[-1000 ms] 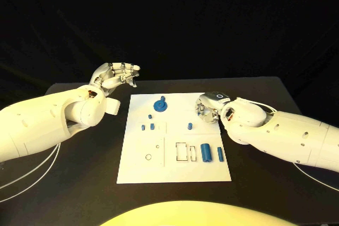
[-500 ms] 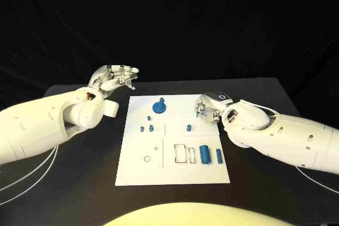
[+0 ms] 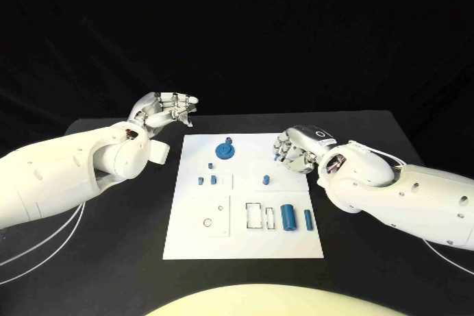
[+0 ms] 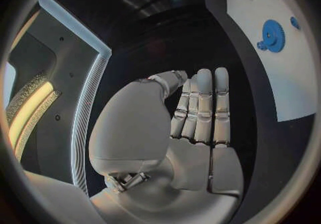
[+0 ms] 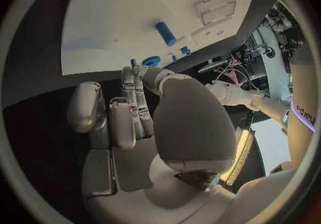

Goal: Assemble the parts on the task board

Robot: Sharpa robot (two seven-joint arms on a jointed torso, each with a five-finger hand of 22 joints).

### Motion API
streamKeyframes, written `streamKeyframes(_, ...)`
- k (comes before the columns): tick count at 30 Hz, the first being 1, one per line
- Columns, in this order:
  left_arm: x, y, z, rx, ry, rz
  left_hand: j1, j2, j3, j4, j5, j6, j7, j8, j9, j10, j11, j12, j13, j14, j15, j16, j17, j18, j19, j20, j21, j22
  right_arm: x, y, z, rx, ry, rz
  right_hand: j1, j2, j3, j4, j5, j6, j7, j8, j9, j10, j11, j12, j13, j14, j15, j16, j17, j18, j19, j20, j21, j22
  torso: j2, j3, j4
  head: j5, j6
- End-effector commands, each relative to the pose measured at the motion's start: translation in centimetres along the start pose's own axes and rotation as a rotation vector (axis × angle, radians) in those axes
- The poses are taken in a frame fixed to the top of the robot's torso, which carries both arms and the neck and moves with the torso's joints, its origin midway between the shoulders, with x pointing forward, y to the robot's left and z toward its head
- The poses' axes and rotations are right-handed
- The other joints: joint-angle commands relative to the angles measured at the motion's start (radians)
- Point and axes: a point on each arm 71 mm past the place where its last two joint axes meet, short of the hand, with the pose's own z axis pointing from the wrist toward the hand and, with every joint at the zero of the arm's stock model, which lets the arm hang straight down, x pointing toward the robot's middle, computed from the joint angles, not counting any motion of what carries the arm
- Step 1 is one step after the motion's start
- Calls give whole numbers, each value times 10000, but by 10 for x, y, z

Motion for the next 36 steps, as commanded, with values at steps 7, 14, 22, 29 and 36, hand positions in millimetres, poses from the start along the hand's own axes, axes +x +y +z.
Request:
streamKeyframes(7,5,-1,2,38,283,-54,109,40,7,-69,37,-65,-3,-21,-14,-6,38,-56,-18,-32,4,-46,-14,127,32,-1,5,15,4,47,-6,-1305,66,878,-95,30,6,-52,28,50,7,66,-18,17,-52,-65,-10,498,-58,29,-16,-122,74,7,6,769,11,-14,54,299,-99)
streamKeyframes(14,8,-1,2,49,335,-80,111,41,6,-73,37,-75,4,-29,-20,-17,46,-64,-28,-40,10,-58,-21,125,23,2,5,18,17,83,-9,-2175,465,1217,-99,30,9,-58,28,47,8,67,-14,18,-52,-70,-10,496,-59,25,-25,-120,71,6,-1,768,8,-16,41,697,-185)
streamKeyframes(22,16,-3,2,53,512,-164,111,40,4,-75,37,-79,7,-32,-22,-21,48,-66,-31,-42,12,-62,-23,125,21,3,5,19,42,101,-7,-2469,1089,1339,-104,34,14,-61,29,42,10,67,-10,18,-50,-76,-9,495,-59,24,-28,-113,57,5,-41,754,22,-34,50,948,-278)
streamKeyframes(29,23,-4,2,60,682,-242,107,35,-2,-78,35,-88,13,-40,-28,-34,56,-75,-41,-49,18,-73,-29,123,12,6,5,22,58,109,-4,-2565,1374,1362,-109,40,20,-65,29,34,14,65,-6,16,-48,-83,-9,493,-59,19,-38,-107,45,4,-73,743,22,-19,34,1220,-400)
streamKeyframes(36,27,-4,2,54,793,-290,107,35,-2,-78,35,-88,13,-40,-28,-34,56,-75,-41,-49,18,-73,-29,123,12,6,5,22,67,113,-2,-2605,1543,1295,-115,37,21,-72,28,24,17,62,-3,11,-46,-90,-9,490,-59,12,-52,-104,40,3,-88,739,17,-9,8,1401,-490)
